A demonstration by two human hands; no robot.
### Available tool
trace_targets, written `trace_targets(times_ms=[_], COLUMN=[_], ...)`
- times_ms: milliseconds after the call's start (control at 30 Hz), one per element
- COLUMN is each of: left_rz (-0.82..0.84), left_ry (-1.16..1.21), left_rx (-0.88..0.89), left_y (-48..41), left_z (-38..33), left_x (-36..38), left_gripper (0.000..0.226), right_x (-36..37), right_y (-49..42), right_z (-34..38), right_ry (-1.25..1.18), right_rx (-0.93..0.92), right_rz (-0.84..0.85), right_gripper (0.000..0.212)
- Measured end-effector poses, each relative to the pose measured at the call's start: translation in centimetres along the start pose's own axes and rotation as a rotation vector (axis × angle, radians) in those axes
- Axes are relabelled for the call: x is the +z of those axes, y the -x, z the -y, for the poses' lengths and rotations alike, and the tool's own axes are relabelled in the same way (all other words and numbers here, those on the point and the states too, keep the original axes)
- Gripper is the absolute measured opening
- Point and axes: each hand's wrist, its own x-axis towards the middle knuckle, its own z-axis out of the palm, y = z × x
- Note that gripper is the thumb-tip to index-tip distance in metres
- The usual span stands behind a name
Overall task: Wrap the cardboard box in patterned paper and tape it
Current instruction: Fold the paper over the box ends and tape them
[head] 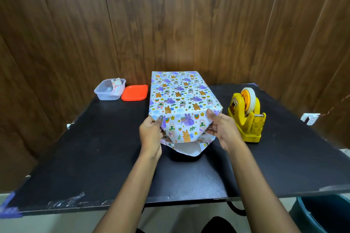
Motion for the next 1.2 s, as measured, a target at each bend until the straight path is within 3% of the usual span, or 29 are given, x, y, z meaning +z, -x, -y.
trace_targets(times_ms=[200,333,467,900,1200], left_rz=[-0.098,-0.095,-0.171,-0.305,-0.301], left_ry=[-0.050,-0.012,-0.027,0.005,0.026], left_rx=[0.057,0.025,0.043,0.006,0.008], left_y=[-0.1,-0.1,-0.8,-1.9,-1.5], left_z=[0.7,0.4,0.5,-0.1,0.2], left_x=[0.3,0.4,0.2,0.9,1.2], left_gripper=[0.014,0.017,0.027,0.028,0.024], right_x=[0.0,-0.1,0.0,-0.3,-0.6], right_y=[0.2,-0.1,-0.2,-1.0,-1.2], right_z=[-0.3,0.7,1.3,2.0,0.7], right_ry=[-0.006,0.043,-0.013,-0.025,-0.117], right_rx=[-0.007,-0.074,-0.096,-0.080,-0.099], right_rz=[-0.038,-0.175,-0.209,-0.181,-0.147], right_gripper=[0.024,0.033,0.028,0.027,0.022])
